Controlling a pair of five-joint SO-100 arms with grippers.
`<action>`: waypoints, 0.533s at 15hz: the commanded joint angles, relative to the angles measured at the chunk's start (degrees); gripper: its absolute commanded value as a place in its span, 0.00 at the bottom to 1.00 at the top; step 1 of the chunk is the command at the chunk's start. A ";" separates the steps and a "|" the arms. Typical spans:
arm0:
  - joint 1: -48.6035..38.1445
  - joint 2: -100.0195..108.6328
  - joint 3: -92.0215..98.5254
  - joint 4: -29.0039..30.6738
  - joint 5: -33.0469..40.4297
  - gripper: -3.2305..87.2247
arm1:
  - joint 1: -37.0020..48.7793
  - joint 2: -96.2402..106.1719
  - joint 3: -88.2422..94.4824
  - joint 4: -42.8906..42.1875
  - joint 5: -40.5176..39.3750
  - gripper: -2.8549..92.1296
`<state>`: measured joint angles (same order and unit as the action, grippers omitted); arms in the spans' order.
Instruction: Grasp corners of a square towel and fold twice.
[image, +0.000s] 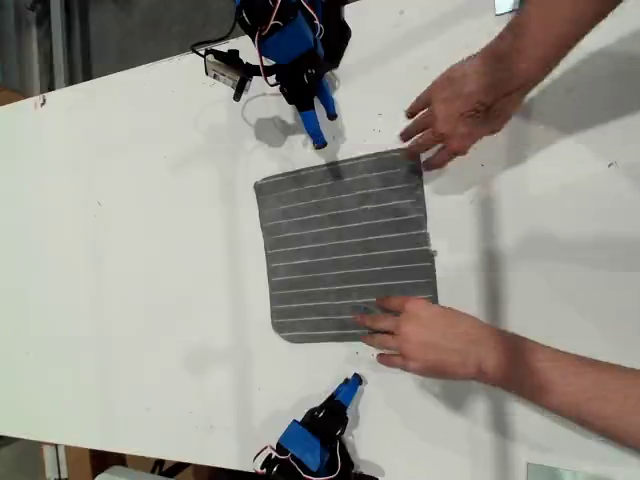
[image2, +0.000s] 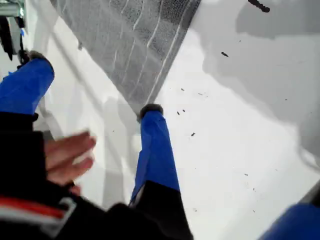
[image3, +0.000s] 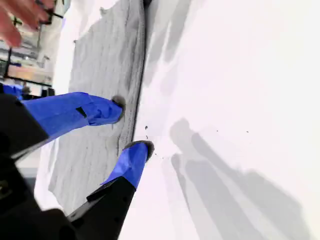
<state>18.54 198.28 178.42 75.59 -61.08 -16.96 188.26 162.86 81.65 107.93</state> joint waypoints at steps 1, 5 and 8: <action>0.35 0.26 0.26 -0.70 0.35 0.19 | 0.53 0.09 -0.44 0.53 -0.62 0.42; 0.35 0.26 0.26 -0.70 0.35 0.19 | 0.53 0.09 -0.44 0.53 -0.62 0.42; 0.35 0.26 0.26 -0.70 0.35 0.19 | 0.53 0.09 -0.44 0.53 -0.62 0.42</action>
<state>18.54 198.28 178.42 75.59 -61.08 -16.96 188.26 162.86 81.65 107.93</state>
